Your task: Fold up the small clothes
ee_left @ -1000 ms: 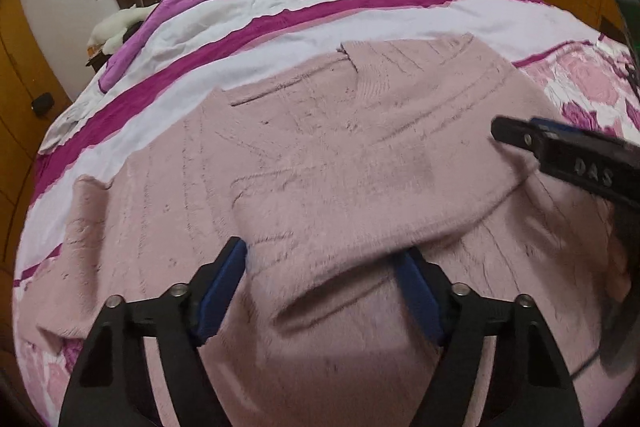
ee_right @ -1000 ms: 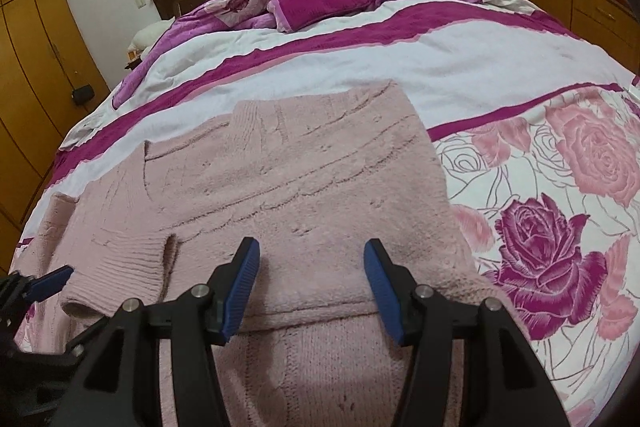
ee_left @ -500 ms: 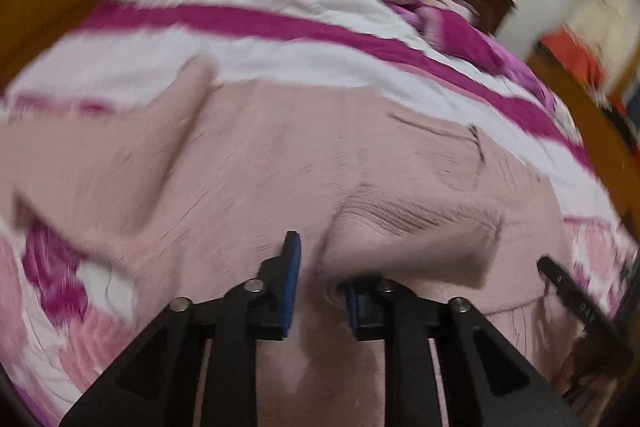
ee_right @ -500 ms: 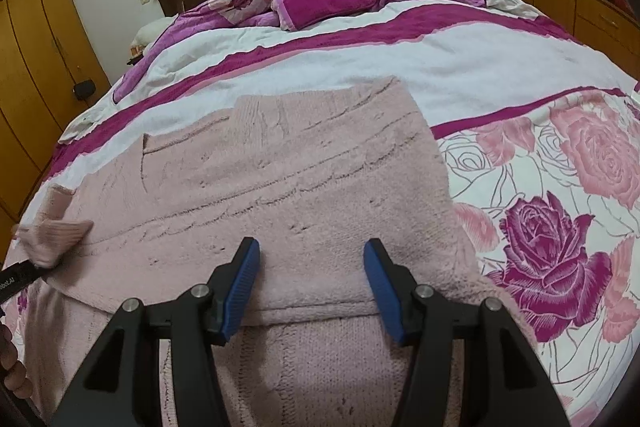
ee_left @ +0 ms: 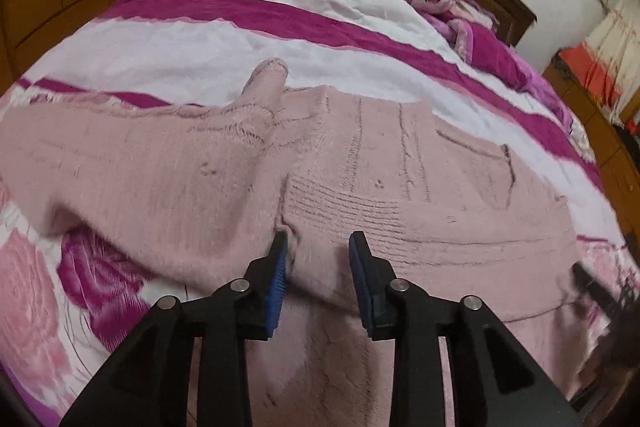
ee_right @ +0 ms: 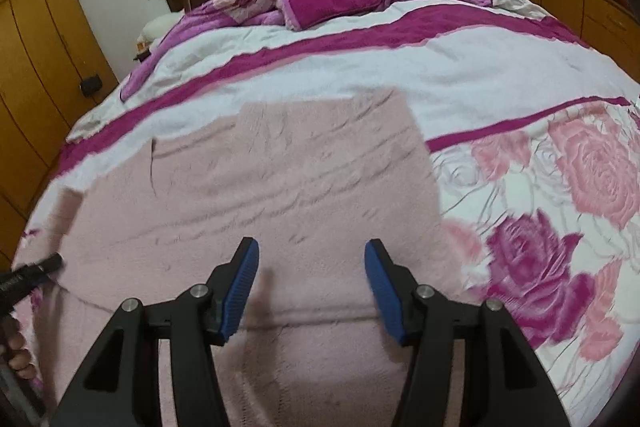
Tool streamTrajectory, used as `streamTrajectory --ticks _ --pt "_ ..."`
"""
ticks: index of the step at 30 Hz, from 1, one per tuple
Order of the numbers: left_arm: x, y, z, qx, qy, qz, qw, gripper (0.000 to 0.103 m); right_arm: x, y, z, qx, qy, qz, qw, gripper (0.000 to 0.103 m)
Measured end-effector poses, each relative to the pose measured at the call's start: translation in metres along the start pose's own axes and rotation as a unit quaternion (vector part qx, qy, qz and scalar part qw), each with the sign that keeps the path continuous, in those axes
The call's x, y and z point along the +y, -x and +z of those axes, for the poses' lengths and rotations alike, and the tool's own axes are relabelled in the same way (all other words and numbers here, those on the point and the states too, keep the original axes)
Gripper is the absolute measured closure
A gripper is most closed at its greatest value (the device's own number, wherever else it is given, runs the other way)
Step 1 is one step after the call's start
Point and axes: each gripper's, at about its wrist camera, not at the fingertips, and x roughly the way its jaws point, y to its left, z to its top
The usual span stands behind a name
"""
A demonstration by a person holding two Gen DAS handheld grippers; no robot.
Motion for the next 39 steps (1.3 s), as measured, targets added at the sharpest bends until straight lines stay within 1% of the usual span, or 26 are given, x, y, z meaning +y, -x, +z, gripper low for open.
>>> streamTrajectory --ticks 2,4,7,9,12,13,14,15,16,17,18,20,21,22,24,25,27,30,32,34,36,39 --pt "0.003 -0.004 0.002 0.008 -0.005 0.004 0.9999 0.095 -0.012 -0.001 0.011 -0.003 -0.007 -0.020 1.000 0.045" --pt "0.007 -0.008 0.003 0.012 -0.002 -0.005 0.9999 0.095 -0.027 -0.007 0.024 -0.001 -0.017 -0.037 0.999 0.045" --pt "0.007 -0.013 0.008 0.012 -0.006 -0.007 0.9999 0.095 -0.049 -0.024 0.046 0.007 -0.037 -0.058 0.998 0.045" --pt "0.006 -0.016 0.013 0.009 -0.012 -0.005 0.9999 0.095 -0.059 -0.036 0.057 0.016 -0.044 -0.061 0.997 0.045" --pt "0.005 -0.022 0.016 0.004 -0.014 -0.002 0.9999 0.095 -0.066 -0.057 0.068 0.030 -0.044 -0.044 0.998 0.045" --pt "0.004 -0.023 0.016 0.002 -0.014 -0.004 0.9999 0.095 -0.065 -0.063 0.069 0.035 -0.040 -0.036 0.998 0.047" --pt "0.004 -0.024 0.015 -0.001 -0.015 -0.005 0.9999 0.096 -0.064 -0.067 0.069 0.037 -0.036 -0.032 0.998 0.054" --pt "0.002 -0.021 0.014 -0.015 -0.022 -0.007 0.9996 0.103 -0.061 -0.070 0.070 0.036 -0.025 -0.019 0.999 0.086" --pt "0.000 -0.017 0.013 -0.028 -0.029 -0.007 0.9992 0.103 -0.058 -0.071 0.070 0.036 -0.017 -0.010 0.999 0.094" --pt "-0.001 -0.012 0.013 -0.043 -0.033 -0.009 0.9985 0.103 -0.055 -0.068 0.071 0.022 -0.009 -0.013 1.000 0.094" --pt "-0.001 -0.008 0.013 -0.058 -0.035 -0.004 0.9977 0.103 -0.053 -0.061 0.071 0.000 -0.005 -0.019 1.000 0.094" --pt "0.001 -0.006 0.016 -0.074 -0.032 0.008 0.9967 0.103 -0.056 -0.053 0.072 -0.028 -0.016 -0.031 0.999 0.095" --pt "0.003 -0.009 0.017 -0.071 -0.028 0.010 0.9970 0.103 -0.061 -0.053 0.072 -0.033 -0.029 -0.033 0.998 0.094" --pt "0.005 -0.015 0.019 -0.060 -0.024 0.012 0.9979 0.103 -0.065 -0.056 0.072 -0.031 -0.037 -0.036 0.998 0.094" --pt "0.008 -0.031 0.018 -0.038 -0.022 0.016 0.9989 0.103 -0.070 -0.072 0.067 -0.008 -0.044 -0.047 0.998 0.094" --pt "0.009 -0.034 0.017 -0.032 -0.022 0.016 0.9991 0.103 -0.072 -0.078 0.066 -0.002 -0.045 -0.048 0.998 0.093" --pt "0.008 -0.033 0.017 -0.032 -0.022 0.017 0.9991 0.103 -0.072 -0.080 0.066 0.000 -0.044 -0.052 0.998 0.093" --pt "0.007 -0.028 0.017 -0.025 -0.025 0.020 0.9992 0.103 -0.068 -0.077 0.068 0.008 -0.039 -0.058 0.998 0.084" --pt "0.008 -0.021 0.016 -0.022 -0.021 0.018 0.9994 0.103 -0.066 -0.074 0.069 0.011 -0.040 -0.062 0.997 0.075" --pt "0.012 -0.009 0.015 -0.024 -0.017 0.022 0.9993 0.103 -0.064 -0.063 0.066 0.012 -0.045 -0.059 0.997 0.060" --pt "0.018 0.005 0.014 -0.029 -0.015 0.027 0.9991 0.103 -0.059 -0.047 0.061 0.008 -0.042 -0.048 0.998 0.057" --pt "0.035 0.029 0.014 -0.043 -0.011 0.036 0.9983 0.100 -0.047 -0.025 0.054 0.004 -0.020 -0.042 0.999 0.055"
